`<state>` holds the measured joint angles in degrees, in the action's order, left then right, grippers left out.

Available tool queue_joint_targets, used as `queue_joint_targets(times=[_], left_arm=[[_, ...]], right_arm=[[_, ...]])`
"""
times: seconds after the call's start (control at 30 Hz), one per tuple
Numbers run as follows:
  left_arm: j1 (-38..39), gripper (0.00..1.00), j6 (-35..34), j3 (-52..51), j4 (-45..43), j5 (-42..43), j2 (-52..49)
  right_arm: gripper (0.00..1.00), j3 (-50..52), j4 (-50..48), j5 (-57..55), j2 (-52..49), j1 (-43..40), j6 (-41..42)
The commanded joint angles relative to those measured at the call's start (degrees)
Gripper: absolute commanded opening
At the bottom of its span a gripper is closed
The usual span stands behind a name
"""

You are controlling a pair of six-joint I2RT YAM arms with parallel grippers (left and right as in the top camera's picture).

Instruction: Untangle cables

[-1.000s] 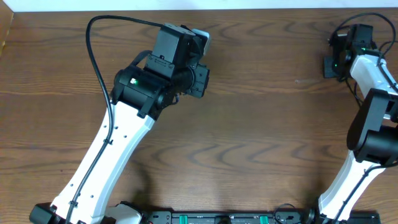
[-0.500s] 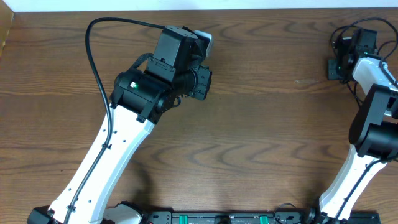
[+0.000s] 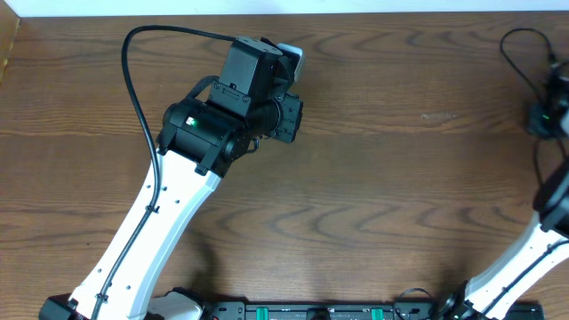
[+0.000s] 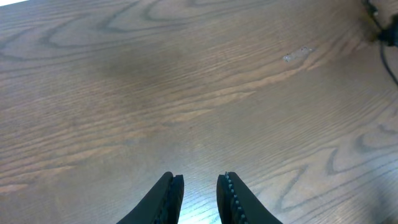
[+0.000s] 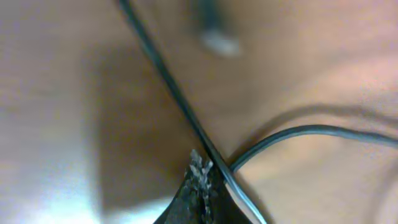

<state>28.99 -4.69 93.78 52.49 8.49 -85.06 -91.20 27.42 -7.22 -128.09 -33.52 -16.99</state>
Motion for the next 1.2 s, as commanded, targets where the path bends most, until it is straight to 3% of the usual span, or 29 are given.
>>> queue_joint_targets(times=[0.0, 0.17, 0.23, 0.27, 0.3, 0.33, 0.37, 0.4, 0.7, 0.9, 0.97, 1.03, 1.17], left_arm=[[0.1, 0.25, -0.6, 0.5, 0.1, 0.0, 1.3], [0.1, 0.25, -0.6, 0.5, 0.1, 0.0, 1.3], [0.1, 0.25, -1.3, 0.5, 0.1, 0.0, 1.3], [0.1, 0.25, -1.6, 0.5, 0.1, 0.0, 1.3], [0.1, 0.25, -1.6, 0.5, 0.1, 0.0, 1.3], [0.1, 0.25, -1.6, 0.5, 0.1, 0.0, 1.3], [0.1, 0.25, -1.6, 0.5, 0.1, 0.0, 1.3], [0.1, 0.25, -1.7, 0.5, 0.1, 0.0, 1.3], [0.1, 0.25, -1.5, 0.5, 0.8, -0.3, 1.3], [-1.9, 0.25, 1.7, 0.5, -5.2, -10.4, 1.1], [-5.1, 0.35, 1.6, 0.5, -9.4, -8.3, 1.2], [-9.4, 0.55, 1.6, 0.7, -11.4, -3.6, 1.6], [-17.4, 0.6, 1.0, 0.7, -11.0, 1.7, 3.6]], right_arm=[[0.01, 0.5, 2.0, -1.5, -2.4, -6.6, -0.3], [0.01, 0.1, 2.2, -0.6, -2.4, -14.4, 1.3], [0.01, -0.5, 3.0, 4.7, -2.1, -15.8, 1.3], [0.12, -0.9, 3.3, 9.2, -1.5, -16.0, 1.3], [0.31, -1.1, 3.3, 12.6, -0.9, -15.9, 1.3], [0.7, -1.6, 3.3, 17.1, 0.3, -15.1, 1.3], [0.79, -1.9, 3.2, 18.8, 0.9, -14.4, 1.3], [0.99, -2.8, 3.5, 20.9, 2.2, -12.6, 1.3], [0.99, -6.3, 5.4, 22.2, 9.9, 4.8, 1.2], [0.99, -7.9, 10.2, 19.2, 17.6, 19.2, 1.3], [0.99, -8.1, 11.5, 15.0, 21.6, 25.0, 1.3], [0.99, -8.1, 12.6, 10.1, 25.7, 30.2, 1.3], [0.99, -8.1, 14.9, 1.0, 33.7, 39.0, 1.4]])
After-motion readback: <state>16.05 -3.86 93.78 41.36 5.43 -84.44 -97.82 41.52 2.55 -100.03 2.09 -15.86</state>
